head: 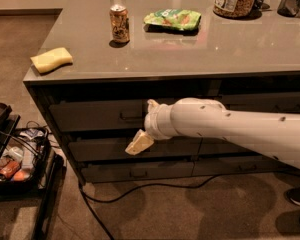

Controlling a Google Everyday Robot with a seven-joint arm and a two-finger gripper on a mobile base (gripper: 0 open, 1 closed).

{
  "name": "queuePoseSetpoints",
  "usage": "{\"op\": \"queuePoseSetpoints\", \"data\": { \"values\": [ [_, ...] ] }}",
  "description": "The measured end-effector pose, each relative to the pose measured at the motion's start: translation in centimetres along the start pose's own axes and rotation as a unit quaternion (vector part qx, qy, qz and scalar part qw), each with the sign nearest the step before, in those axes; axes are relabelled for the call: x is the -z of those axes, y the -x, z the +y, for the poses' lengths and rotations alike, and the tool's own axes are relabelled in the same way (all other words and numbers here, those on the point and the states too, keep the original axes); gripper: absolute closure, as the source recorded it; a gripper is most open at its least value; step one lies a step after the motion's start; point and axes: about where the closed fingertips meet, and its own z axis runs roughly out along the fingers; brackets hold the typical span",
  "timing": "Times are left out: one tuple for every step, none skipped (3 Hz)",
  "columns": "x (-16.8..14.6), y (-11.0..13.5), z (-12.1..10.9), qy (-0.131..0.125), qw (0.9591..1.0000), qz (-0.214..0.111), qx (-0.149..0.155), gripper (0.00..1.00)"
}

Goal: Open top drawer

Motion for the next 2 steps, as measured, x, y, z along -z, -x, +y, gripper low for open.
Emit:
{"op": "queuePoseSetpoints", "data": {
  "values": [
    [0.97, -0.44, -0.13, -0.006, 0.9999, -0.013, 0.002, 0.00],
    [0.72, -0.55, -0.38, -0.012, 0.9999, 0.001, 0.010, 0.00]
  ]
}}
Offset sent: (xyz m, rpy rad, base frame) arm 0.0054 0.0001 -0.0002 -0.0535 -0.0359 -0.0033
